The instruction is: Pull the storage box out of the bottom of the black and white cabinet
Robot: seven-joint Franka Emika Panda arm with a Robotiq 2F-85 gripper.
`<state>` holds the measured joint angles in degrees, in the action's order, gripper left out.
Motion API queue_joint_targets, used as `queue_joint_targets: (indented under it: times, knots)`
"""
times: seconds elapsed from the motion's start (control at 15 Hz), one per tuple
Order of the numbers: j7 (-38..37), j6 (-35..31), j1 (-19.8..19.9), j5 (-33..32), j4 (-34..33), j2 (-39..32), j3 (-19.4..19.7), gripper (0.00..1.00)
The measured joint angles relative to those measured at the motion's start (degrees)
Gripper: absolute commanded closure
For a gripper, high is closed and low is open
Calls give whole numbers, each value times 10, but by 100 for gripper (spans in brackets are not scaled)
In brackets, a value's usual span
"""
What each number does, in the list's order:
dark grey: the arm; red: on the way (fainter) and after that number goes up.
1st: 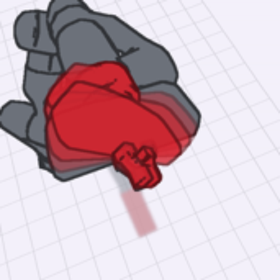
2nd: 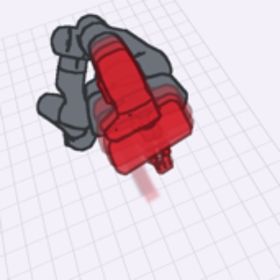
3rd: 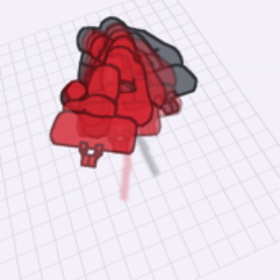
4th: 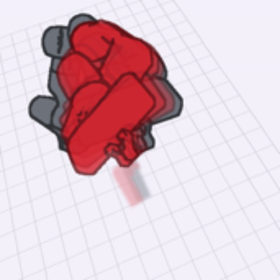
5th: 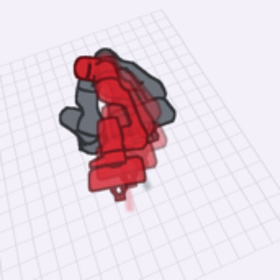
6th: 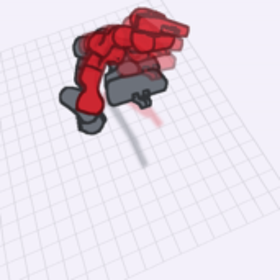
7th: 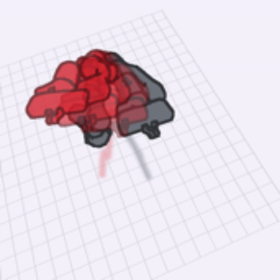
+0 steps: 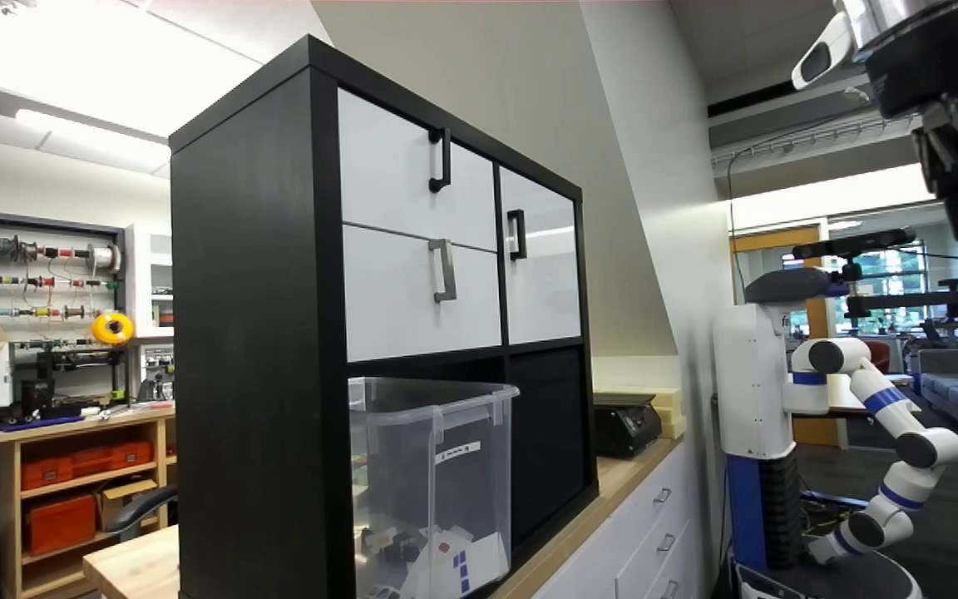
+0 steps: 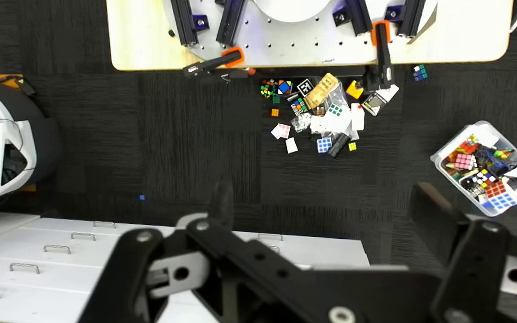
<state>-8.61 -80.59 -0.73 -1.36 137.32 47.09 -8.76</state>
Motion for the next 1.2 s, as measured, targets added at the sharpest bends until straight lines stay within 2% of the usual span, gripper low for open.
queue_joint_targets:
  times: [0.6, 0.93, 1.2]
  knots:
    - [5, -190, 0, -3, 30, -74, 1, 0]
    - [11, -282, 0, -6, 32, -149, 2, 0]
    - [15, -334, 0, -22, 8, -221, 3, 0]
